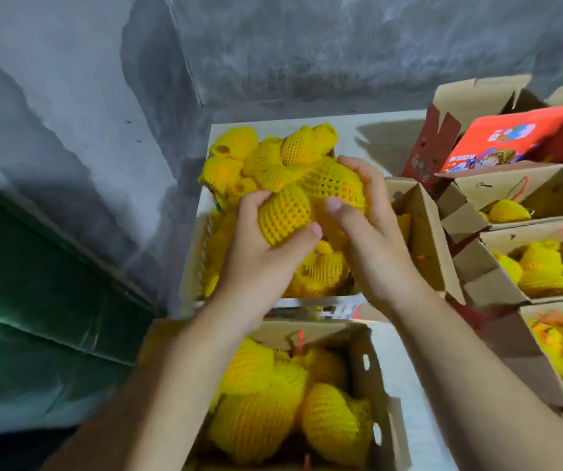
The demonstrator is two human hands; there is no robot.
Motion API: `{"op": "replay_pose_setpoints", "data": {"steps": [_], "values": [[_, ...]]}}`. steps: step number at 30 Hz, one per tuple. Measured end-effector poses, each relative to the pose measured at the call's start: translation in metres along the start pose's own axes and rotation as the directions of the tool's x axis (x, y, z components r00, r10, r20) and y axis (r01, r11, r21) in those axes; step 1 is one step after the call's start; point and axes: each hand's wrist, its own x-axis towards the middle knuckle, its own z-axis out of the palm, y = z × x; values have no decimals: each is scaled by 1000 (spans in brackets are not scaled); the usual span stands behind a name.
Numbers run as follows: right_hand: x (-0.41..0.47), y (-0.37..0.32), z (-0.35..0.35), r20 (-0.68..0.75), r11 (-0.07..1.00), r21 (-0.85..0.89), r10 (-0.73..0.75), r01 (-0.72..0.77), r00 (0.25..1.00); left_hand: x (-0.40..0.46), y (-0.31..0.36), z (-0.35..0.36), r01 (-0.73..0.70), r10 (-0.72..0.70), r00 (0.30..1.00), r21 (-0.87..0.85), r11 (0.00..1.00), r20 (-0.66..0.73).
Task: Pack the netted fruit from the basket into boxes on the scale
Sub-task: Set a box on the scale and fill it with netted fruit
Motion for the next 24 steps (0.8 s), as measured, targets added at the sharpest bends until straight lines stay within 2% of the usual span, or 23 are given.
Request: {"op": "replay_pose_setpoints", "data": {"steps": [2,3,8,10,13,16,19,20,24], "values": [[-51,-22,12,-24,999,44,-23,24,999,-62,4,-27,114,-101,992,-205,972,72],[-78,-28,18,-45,996,82,-28,32,999,-89,5,-46,142,-126,989,-243,960,82],[-199,-36,36,-207,973,217,127,-81,970,-200,-6,-137,249,-276,961,-344,905,-31],[-231,-39,35,-278,972,206,169,-113,945,-231,-13,-154,311,-357,932,-352,882,-69],[-267,-51,28,-383,973,203,181,-109,906,-255,-12,-157,341,-397,914,-378,861,-80],[-298,-63,28,-390,972,217,173,-92,904,-242,3,-138,391,-385,917,-425,816,105],[-322,-73,32,-375,968,225,189,-108,908,-214,36,-116,501,-408,846,-249,829,343],[-327,-76,32,-374,970,215,191,-115,908,-208,42,-113,503,-413,838,-209,839,356],[-341,-86,32,-382,971,214,185,-108,905,-224,38,-127,269,-246,959,-176,947,139]]}}
